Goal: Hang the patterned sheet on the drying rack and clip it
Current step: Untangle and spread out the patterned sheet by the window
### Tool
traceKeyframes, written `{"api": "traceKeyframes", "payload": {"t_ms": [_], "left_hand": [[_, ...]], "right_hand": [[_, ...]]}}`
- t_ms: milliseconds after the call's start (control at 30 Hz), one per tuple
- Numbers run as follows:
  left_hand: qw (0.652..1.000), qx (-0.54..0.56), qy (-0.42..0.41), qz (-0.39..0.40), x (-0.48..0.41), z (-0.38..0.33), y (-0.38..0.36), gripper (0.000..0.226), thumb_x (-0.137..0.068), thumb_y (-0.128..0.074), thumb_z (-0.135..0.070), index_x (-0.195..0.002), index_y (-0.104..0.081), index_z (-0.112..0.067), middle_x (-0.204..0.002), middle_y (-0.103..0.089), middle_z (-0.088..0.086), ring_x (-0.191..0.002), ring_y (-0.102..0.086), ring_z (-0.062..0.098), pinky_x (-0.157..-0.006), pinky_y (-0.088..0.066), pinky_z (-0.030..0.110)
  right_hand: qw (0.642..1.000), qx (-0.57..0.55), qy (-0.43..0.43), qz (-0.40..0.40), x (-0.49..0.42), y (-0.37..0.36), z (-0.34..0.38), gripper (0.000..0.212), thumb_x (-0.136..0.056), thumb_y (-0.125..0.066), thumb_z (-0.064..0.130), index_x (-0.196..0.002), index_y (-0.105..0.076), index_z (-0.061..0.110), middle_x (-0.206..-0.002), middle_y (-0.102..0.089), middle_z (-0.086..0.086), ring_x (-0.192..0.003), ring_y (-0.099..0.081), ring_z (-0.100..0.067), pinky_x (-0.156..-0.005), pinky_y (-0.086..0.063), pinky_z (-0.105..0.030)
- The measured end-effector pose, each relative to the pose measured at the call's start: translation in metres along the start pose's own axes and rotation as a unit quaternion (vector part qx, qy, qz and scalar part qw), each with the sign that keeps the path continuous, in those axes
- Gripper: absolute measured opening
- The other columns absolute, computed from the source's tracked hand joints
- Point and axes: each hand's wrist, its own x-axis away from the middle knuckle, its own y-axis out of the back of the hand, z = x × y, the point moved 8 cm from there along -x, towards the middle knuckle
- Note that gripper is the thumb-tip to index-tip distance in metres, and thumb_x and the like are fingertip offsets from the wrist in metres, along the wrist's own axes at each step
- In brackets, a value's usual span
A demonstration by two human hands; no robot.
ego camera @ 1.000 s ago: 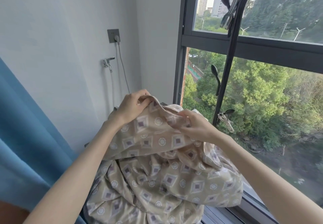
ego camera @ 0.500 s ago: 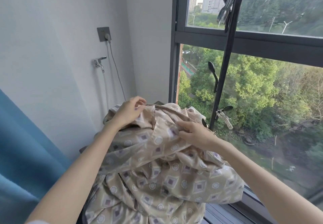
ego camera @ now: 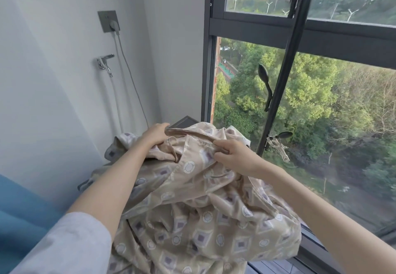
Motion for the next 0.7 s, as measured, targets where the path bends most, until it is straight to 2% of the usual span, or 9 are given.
{"api": "traceKeyframes", "payload": {"t_ms": [167,233,333,433,500,600,700], "left_hand": [[1.000,0.015,0.000,-0.022,-0.014,0.016,-0.011,0.049,-0.090,-0.056,-0.030,-0.137,-0.044,-0.030,-0.135,-0.053,0.005,-0.121,-0.051,0.025,-0.098,-0.042,0.035],[0.998,0.026,0.003,-0.049,-0.015,0.017,-0.010,0.035,-0.089,-0.054,-0.031,-0.124,-0.058,-0.033,-0.124,-0.062,-0.002,-0.115,-0.055,0.023,-0.092,-0.045,0.034],[0.994,0.040,0.015,-0.099,-0.016,0.016,-0.004,0.019,-0.086,-0.057,-0.033,-0.101,-0.070,-0.032,-0.101,-0.070,-0.002,-0.101,-0.061,0.024,-0.076,-0.045,0.029],[0.984,0.060,0.010,-0.170,-0.008,0.014,0.013,0.019,-0.084,-0.061,-0.034,-0.098,-0.073,-0.031,-0.097,-0.072,-0.003,-0.099,-0.063,0.023,-0.078,-0.048,0.030],[0.972,0.103,0.012,-0.213,0.000,0.013,0.030,0.019,-0.081,-0.064,-0.036,-0.095,-0.074,-0.028,-0.094,-0.073,-0.003,-0.097,-0.065,0.021,-0.080,-0.050,0.030],[0.957,0.127,0.033,-0.260,0.012,0.008,0.054,0.024,-0.076,-0.065,-0.043,-0.081,-0.074,-0.022,-0.079,-0.072,-0.001,-0.084,-0.065,0.021,-0.069,-0.049,0.028],[0.952,0.101,0.041,-0.286,0.026,-0.004,0.079,0.039,-0.073,-0.063,-0.052,-0.071,-0.066,-0.013,-0.060,-0.060,-0.002,-0.071,-0.058,0.024,-0.061,-0.045,0.027]], "right_hand": [[1.000,0.000,-0.003,0.020,-0.026,-0.005,-0.014,0.023,-0.086,-0.049,0.006,-0.066,-0.038,0.009,-0.058,-0.030,0.004,-0.048,-0.026,-0.004,-0.048,-0.025,-0.016],[1.000,-0.006,-0.007,0.022,-0.033,-0.006,-0.020,0.023,-0.085,-0.049,0.005,-0.065,-0.038,0.010,-0.057,-0.029,0.004,-0.046,-0.026,-0.003,-0.046,-0.026,-0.015],[1.000,0.007,-0.008,0.016,-0.043,-0.003,-0.025,0.024,-0.084,-0.050,0.006,-0.064,-0.037,0.009,-0.056,-0.029,0.006,-0.047,-0.028,-0.005,-0.048,-0.027,-0.017],[1.000,0.006,-0.013,0.009,-0.051,-0.002,-0.028,0.022,-0.084,-0.050,0.006,-0.066,-0.038,0.002,-0.057,-0.031,0.004,-0.049,-0.027,-0.006,-0.050,-0.028,-0.018],[1.000,0.007,-0.016,0.001,-0.054,-0.001,-0.027,0.021,-0.084,-0.050,0.008,-0.067,-0.038,0.003,-0.059,-0.033,0.002,-0.051,-0.027,-0.006,-0.050,-0.027,-0.019],[0.999,0.017,-0.021,-0.024,-0.060,0.001,-0.028,0.025,-0.085,-0.049,0.009,-0.063,-0.036,0.012,-0.056,-0.033,0.004,-0.049,-0.028,-0.006,-0.050,-0.028,-0.018],[0.997,0.031,-0.026,-0.061,-0.063,0.006,-0.024,0.024,-0.086,-0.049,0.011,-0.064,-0.038,0.012,-0.054,-0.035,0.004,-0.048,-0.029,-0.006,-0.047,-0.026,-0.018]]}}
